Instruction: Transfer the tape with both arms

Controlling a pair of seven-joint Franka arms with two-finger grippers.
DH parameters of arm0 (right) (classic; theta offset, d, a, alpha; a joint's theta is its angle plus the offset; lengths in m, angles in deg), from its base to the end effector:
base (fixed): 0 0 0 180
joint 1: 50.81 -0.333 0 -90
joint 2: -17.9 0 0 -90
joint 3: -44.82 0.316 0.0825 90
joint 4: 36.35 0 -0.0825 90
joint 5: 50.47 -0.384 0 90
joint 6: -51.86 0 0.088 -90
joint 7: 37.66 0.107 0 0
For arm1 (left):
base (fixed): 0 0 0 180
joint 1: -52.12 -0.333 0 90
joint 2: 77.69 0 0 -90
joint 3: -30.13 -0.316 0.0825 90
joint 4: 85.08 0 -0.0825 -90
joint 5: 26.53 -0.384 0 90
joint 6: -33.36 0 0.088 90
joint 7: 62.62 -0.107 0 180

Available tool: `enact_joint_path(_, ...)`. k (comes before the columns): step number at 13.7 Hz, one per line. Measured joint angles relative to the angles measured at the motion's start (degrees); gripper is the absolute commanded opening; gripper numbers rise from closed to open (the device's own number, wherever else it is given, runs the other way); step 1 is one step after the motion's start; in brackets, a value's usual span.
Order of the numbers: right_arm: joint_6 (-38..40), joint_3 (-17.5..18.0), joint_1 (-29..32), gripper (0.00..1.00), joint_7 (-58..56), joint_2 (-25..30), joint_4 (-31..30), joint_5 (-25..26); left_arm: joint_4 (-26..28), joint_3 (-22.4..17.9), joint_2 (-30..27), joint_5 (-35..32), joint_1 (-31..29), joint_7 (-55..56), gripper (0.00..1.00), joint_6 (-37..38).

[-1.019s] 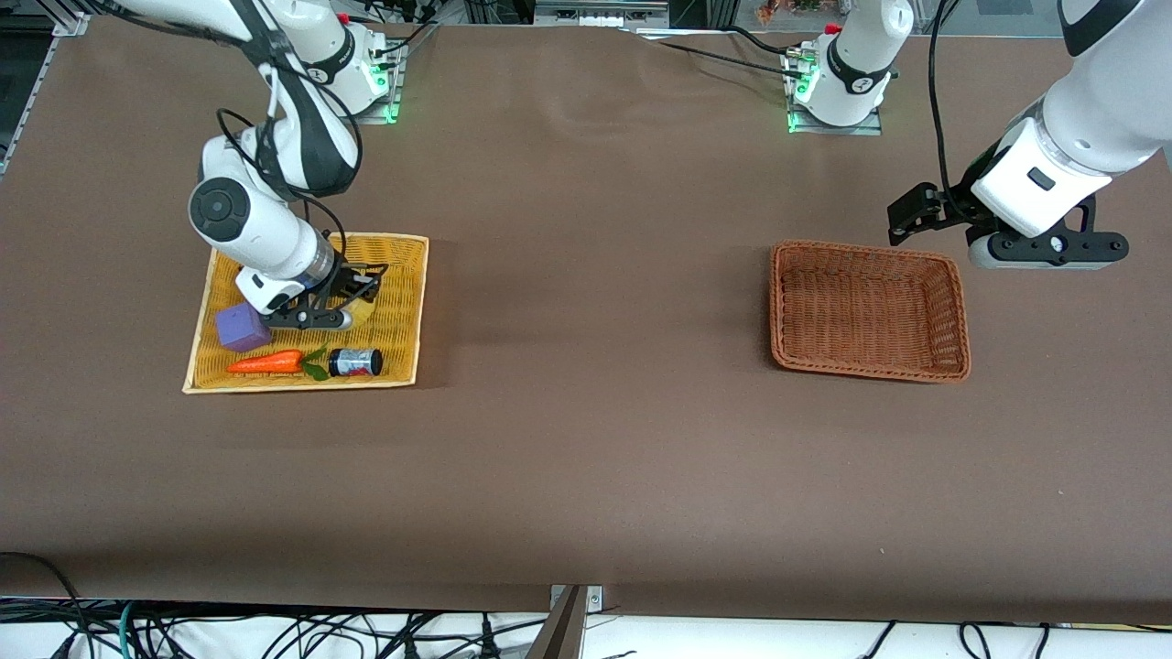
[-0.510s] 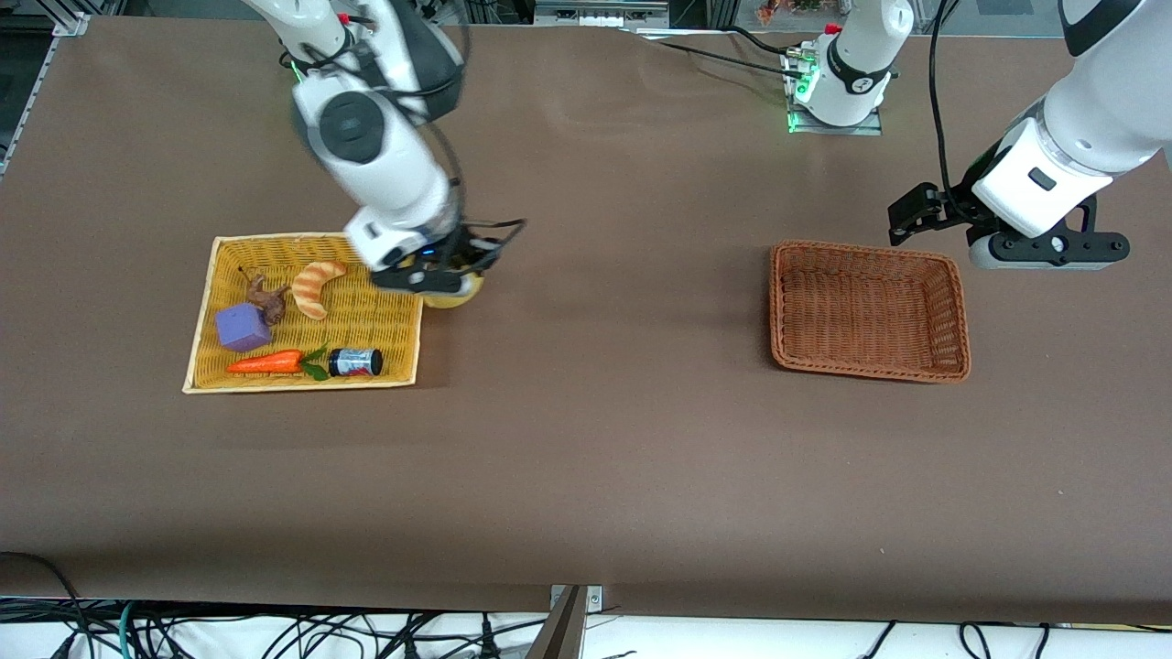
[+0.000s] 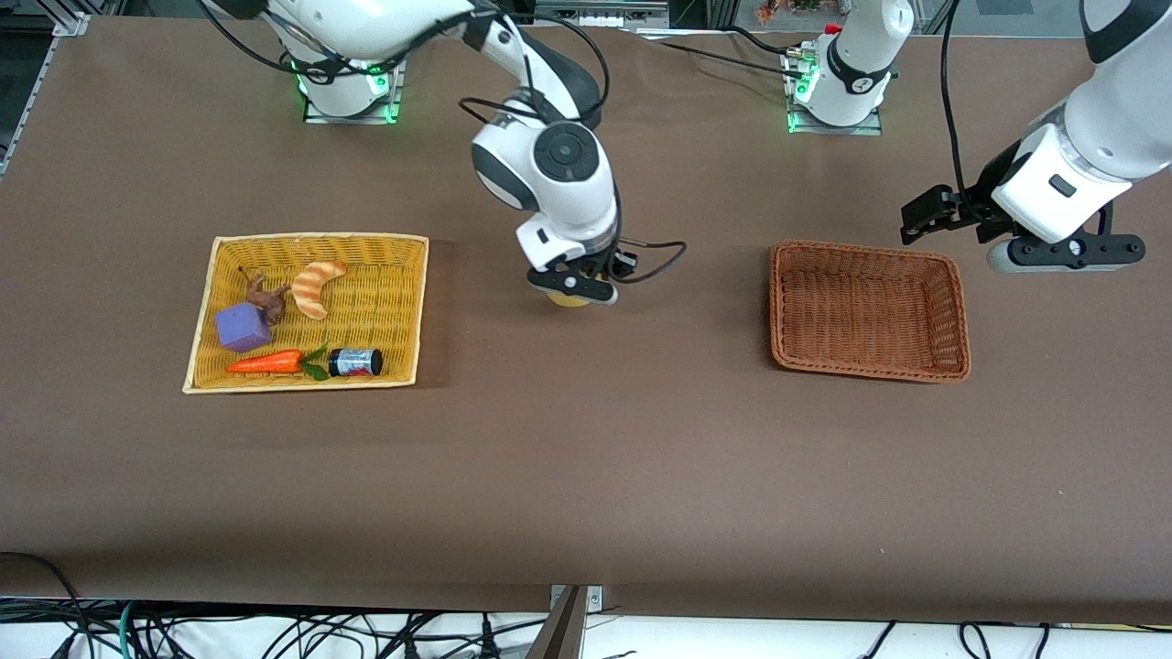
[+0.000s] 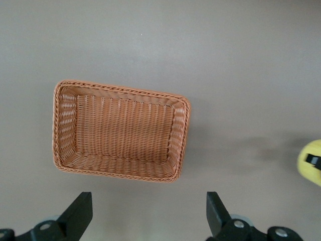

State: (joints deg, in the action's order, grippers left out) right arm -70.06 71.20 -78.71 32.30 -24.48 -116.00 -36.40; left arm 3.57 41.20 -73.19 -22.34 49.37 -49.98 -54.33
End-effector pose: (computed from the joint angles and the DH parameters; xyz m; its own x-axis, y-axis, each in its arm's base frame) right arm 0.4937 0.5432 0.3087 0.9635 -0.2616 -0.0564 -0.2662 -0.9587 -0.1007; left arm 0.5655 -0.0866 0.5892 0.9913 0.0716 -0.1105 0.0791 -0.9947 0.0654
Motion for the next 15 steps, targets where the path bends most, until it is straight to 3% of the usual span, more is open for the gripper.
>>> enact_joint_path(8, -8.5, -0.8, -3.0, 0.0, 0.1, -9.6, 1.5, 0.0, 0.4, -0.1, 5.7, 0.4, -1.8, -0.3, 1.0, 3.4)
enact_joint_path(9, -8.9, -0.8, -3.2, 0.08, 0.1, -10.3, 1.5, 0.0, 0.4, 0.2, 5.9, 0.4, -1.7, -0.3, 1.0, 3.6)
enact_joint_path(10, -9.0, -0.8, -3.3, 0.49, 0.1, -10.5, 1.7, 0.3, 0.4, 0.4, 5.9, 0.4, -1.5, -0.4, 1.0, 3.6)
enact_joint_path(11, -8.9, -0.8, -3.3, 0.99, 0.1, -10.5, 1.8, 0.3, 0.4, 0.7, 6.0, 0.4, -1.2, -1.3, 1.0, 3.6)
enact_joint_path(15, -7.1, -0.8, -3.4, 1.0, 0.0, -10.4, 2.9, 4.2, 0.7, 1.0, 7.0, 0.3, -0.2, -9.8, 1.0, 3.2)
